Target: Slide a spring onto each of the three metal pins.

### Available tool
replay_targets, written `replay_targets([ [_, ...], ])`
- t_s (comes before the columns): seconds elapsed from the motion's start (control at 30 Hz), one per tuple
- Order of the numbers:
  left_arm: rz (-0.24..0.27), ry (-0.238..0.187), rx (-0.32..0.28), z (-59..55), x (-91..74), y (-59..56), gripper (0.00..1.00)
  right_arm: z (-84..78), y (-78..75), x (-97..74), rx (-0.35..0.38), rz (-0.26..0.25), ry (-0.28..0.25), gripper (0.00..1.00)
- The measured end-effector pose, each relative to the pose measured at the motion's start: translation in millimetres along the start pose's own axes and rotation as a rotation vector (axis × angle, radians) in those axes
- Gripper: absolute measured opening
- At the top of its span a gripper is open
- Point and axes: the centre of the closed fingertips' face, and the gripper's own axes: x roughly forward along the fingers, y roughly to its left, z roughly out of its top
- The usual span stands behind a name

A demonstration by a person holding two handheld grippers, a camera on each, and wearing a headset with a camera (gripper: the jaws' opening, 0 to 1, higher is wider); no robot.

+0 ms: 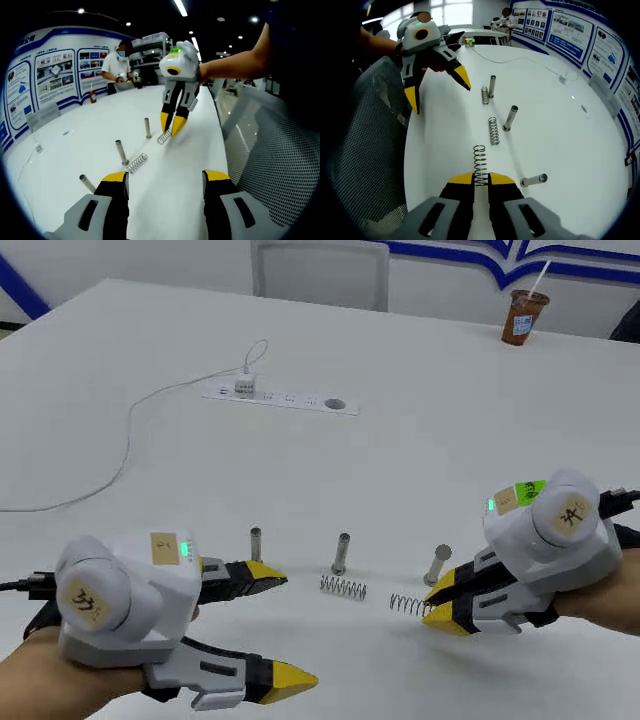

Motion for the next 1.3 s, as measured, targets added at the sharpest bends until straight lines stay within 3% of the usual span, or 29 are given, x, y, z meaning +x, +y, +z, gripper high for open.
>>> replay_targets([
  [0.3, -0.017, -0.017, -0.009, 8.0, 12.5, 8.1, 0.54, 22.9, 10.5, 6.2, -0.047, 0.032, -0.017, 0.11],
  [0.8, -0.063, -0.031, 0.032, 14.5, 22.9, -2.4, 0.36, 56.0, 26.1, 16.7, -0.143, 0.081, -0.040, 0.11],
  [1.3, -0.089, -0.030, 0.098, 14.0, 25.5, -8.6, 0.16, 62.4, 39.8, 18.2, -0.209, 0.119, -0.053, 0.11],
])
